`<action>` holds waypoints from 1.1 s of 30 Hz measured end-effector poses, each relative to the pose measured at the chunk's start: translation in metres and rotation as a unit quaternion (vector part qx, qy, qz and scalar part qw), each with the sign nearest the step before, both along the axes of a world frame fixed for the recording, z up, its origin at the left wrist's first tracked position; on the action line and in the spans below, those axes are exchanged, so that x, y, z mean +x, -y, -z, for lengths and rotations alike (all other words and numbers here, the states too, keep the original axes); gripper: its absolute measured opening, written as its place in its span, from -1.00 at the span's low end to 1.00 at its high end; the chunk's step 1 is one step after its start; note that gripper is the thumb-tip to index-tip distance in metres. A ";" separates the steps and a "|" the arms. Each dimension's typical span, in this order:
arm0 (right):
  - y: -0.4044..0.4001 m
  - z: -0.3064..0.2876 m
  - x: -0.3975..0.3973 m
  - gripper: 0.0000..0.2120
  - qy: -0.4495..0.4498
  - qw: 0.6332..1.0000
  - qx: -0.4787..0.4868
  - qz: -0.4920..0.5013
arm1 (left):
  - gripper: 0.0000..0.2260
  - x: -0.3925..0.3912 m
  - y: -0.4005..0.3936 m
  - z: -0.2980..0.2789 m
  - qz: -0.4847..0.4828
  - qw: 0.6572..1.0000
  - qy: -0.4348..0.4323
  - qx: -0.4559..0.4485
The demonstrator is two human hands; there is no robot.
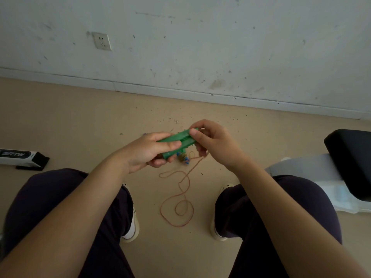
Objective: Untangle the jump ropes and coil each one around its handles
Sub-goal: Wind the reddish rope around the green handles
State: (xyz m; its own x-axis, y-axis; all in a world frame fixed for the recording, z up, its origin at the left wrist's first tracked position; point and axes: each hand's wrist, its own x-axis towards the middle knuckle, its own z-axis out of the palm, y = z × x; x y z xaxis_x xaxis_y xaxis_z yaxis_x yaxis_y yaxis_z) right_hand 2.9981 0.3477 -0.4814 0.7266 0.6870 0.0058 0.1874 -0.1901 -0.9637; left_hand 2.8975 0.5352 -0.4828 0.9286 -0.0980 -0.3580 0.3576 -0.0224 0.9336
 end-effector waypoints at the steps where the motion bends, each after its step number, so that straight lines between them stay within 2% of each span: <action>1: 0.001 0.000 0.001 -0.89 -0.006 1.000 0.005 -0.005 | -0.71 0.000 0.000 -0.001 0.009 1.000 -0.006 0.002; 8: 0.005 -0.002 0.002 -0.88 -0.022 0.998 -0.006 -0.058 | -0.60 -0.002 -0.001 -0.004 0.104 0.993 -0.040 0.031; 16: 0.007 -0.006 0.002 -0.82 -0.034 0.997 -0.017 -0.064 | -0.59 -0.004 0.004 -0.001 0.079 0.993 -0.007 0.088; 19: 0.007 -0.007 0.004 -0.83 -0.050 0.999 0.009 0.002 | -0.64 -0.002 0.002 0.001 0.020 0.997 0.032 0.065; 22: 0.010 -0.007 0.012 -0.87 -0.064 0.993 0.036 0.089 | -0.68 0.002 -0.003 0.000 -0.108 0.990 0.083 -0.018; 24: 0.012 -0.006 0.015 -0.90 -0.058 0.990 0.025 0.128 | -0.72 0.004 -0.005 0.000 -0.193 0.975 0.105 -0.037; 26: 0.011 -0.005 0.014 -0.90 -0.034 0.990 -0.001 0.136 | -0.77 0.004 -0.005 0.000 -0.240 0.964 0.111 -0.009; 28: 0.009 -0.004 0.010 -0.93 0.014 0.992 -0.053 0.117 | -0.78 0.005 -0.004 0.003 -0.244 0.962 0.105 0.063; 30: 0.006 -0.005 0.005 -0.94 0.055 0.990 -0.102 0.079 | -0.79 0.005 -0.003 0.007 -0.212 0.962 0.090 0.144; 33: 0.003 -0.006 -0.002 -0.94 0.061 0.990 -0.125 0.008 | -0.76 0.005 -0.002 0.010 -0.113 0.966 0.046 0.228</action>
